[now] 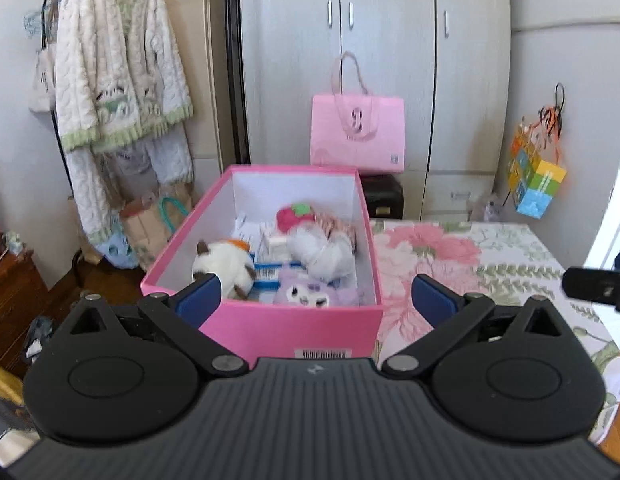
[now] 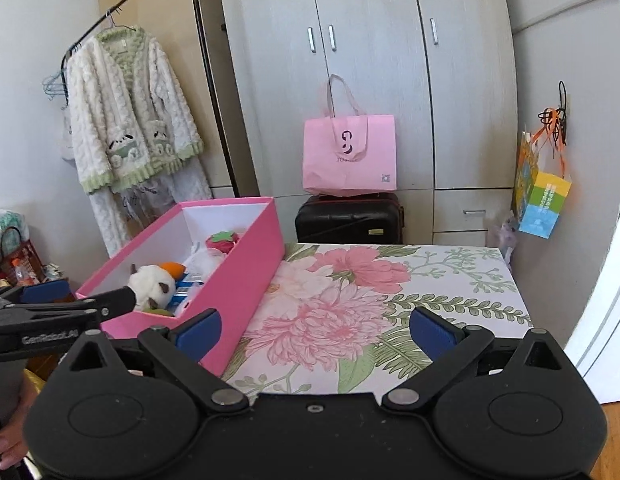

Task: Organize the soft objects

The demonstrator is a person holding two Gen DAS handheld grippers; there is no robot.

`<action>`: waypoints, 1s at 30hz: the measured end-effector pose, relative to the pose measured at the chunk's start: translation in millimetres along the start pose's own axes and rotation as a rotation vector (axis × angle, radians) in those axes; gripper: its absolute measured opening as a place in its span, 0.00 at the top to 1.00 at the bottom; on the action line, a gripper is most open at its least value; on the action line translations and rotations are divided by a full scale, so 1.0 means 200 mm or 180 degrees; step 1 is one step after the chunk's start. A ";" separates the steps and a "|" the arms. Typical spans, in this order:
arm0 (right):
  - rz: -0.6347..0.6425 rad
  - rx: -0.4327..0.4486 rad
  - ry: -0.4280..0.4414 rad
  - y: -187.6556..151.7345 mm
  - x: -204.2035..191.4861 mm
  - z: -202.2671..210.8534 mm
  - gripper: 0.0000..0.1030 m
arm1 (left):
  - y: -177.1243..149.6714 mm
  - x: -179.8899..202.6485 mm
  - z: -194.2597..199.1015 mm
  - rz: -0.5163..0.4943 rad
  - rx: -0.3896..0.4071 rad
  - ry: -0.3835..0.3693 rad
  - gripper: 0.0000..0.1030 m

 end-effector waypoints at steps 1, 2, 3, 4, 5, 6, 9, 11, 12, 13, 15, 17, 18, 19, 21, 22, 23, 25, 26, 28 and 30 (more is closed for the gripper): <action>-0.0018 0.0015 -0.0024 0.00 0.01 0.01 0.01 | -0.01 0.00 0.00 0.0014 -0.0043 -0.0050 0.00; -0.0019 0.0033 -0.0061 0.00 0.01 0.02 0.01 | -0.01 0.01 0.00 0.0029 -0.0071 -0.0087 0.00; -0.0009 0.0042 -0.0089 0.00 0.01 0.04 0.01 | -0.02 0.01 0.00 0.0052 -0.0094 -0.0112 0.00; -0.0001 0.0044 -0.0108 -0.01 0.01 0.05 0.01 | -0.03 0.01 0.01 0.0068 -0.0105 -0.0124 0.00; -0.0001 0.0045 -0.0123 -0.02 0.02 0.06 0.01 | -0.03 0.02 0.02 0.0079 -0.0107 -0.0141 0.00; -0.0010 0.0051 -0.0134 -0.03 0.02 0.08 0.01 | -0.04 0.02 0.03 0.0080 -0.0097 -0.0150 0.00; -0.0030 0.0054 -0.0188 -0.05 0.04 0.11 0.01 | -0.05 0.04 0.06 0.0057 -0.0073 -0.0158 0.00; -0.0035 0.0064 -0.0247 -0.06 0.05 0.12 0.01 | -0.06 0.05 0.07 0.0062 -0.0087 -0.0181 0.00; -0.0036 0.0060 -0.0270 -0.07 0.06 0.13 0.01 | -0.07 0.05 0.08 0.0061 -0.0096 -0.0190 0.00; -0.0035 0.0053 -0.0285 -0.07 0.06 0.14 0.01 | -0.08 0.06 0.08 0.0049 -0.0102 -0.0189 0.00; -0.0047 0.0052 -0.0281 -0.08 0.06 0.15 0.01 | -0.09 0.06 0.09 0.0027 -0.0100 -0.0160 0.00; -0.0060 0.0056 -0.0277 -0.09 0.06 0.17 0.01 | -0.09 0.06 0.10 0.0014 -0.0102 -0.0093 0.00; -0.0044 0.0055 -0.0279 -0.10 0.06 0.17 0.01 | -0.10 0.06 0.10 -0.0004 -0.0102 -0.0062 0.00; -0.0028 0.0057 -0.0285 -0.10 0.05 0.18 0.01 | -0.10 0.06 0.11 -0.0028 -0.0100 -0.0039 0.00; 0.0008 0.0072 -0.0297 -0.11 0.04 0.19 0.01 | -0.11 0.06 0.11 -0.0047 -0.0095 -0.0019 0.00; 0.0017 0.0076 -0.0298 -0.12 0.04 0.20 0.01 | -0.12 0.06 0.12 -0.0046 -0.0095 -0.0013 0.00; 0.0022 0.0074 -0.0297 -0.13 0.03 0.20 0.01 | -0.12 0.06 0.12 -0.0043 -0.0102 -0.0012 0.00; 0.0020 0.0071 -0.0299 -0.14 0.03 0.20 0.01 | -0.14 0.06 0.13 -0.0042 -0.0108 -0.0025 0.00; 0.0020 0.0071 -0.0312 -0.14 0.02 0.21 0.01 | -0.14 0.06 0.13 -0.0041 -0.0108 -0.0030 0.00; 0.0027 0.0076 -0.0351 -0.15 0.03 0.21 0.01 | -0.16 0.06 0.15 -0.0046 -0.0098 -0.0034 0.00; 0.0031 0.0086 -0.0387 -0.16 0.03 0.21 0.01 | -0.16 0.06 0.16 -0.0059 -0.0075 -0.0021 0.00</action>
Point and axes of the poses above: each gripper's, at about its wrist camera, not at the fingertips, and z roughly against the way its jaws point, x to its right, y to its top, the point moved 10 cm from there along -z, roughly the way its jaws point, and after that the axes turned 7 degrees about -z, right-handed, at the moved point
